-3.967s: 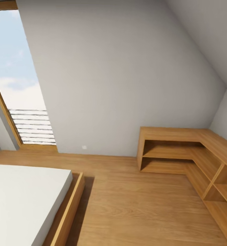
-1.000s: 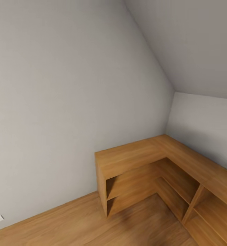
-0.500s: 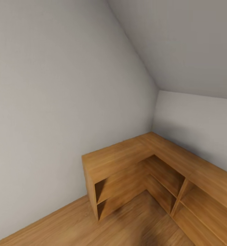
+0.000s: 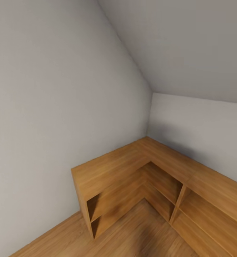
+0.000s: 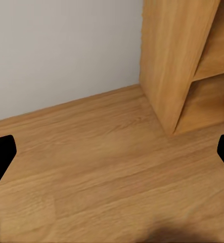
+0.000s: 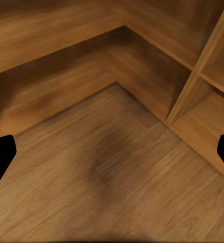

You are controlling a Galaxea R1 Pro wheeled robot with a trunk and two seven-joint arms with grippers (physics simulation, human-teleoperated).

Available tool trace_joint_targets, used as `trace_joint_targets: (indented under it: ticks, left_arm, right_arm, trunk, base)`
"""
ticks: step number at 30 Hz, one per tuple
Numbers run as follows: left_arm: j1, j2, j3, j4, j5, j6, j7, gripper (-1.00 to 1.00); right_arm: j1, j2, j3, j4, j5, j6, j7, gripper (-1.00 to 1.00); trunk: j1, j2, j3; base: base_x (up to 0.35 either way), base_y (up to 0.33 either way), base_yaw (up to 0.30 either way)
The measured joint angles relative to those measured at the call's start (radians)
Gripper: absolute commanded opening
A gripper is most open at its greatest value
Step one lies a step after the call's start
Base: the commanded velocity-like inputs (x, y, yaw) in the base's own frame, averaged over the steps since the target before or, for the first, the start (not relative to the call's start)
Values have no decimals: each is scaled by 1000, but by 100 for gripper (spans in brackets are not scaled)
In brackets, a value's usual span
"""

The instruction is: In the bedroom, organize the workspace by keeping the computer under the desk, ensuring the monitor is on the desk, placing the keyboard on the desk next to the monitor, placing the mouse on the desk next to the keyboard, moving the folder from the swivel chair onto the desk next to the mouse, stacking the notebook on top of the folder with the pen on top of the notebook, and positioning the swivel chair next to the desk.

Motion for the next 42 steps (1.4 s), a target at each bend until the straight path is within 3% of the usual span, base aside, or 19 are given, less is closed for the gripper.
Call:
trace_joint_targets:
  ticks: [24,42]
  left_arm:
    - [0,0,0,0,0,0,-1,100]
    - [0,-1,-2,-9,-1,-11,1,100]
  right_arm:
    - [0,2,0,6,0,0,-1,100]
    - [0,2,-5,6,-7,-6,-5,100]
  trunk:
    - [0,0,-17]
    - [0,0,-18]
  base:
    - [9,3,-229]
    - [208,86,-295]
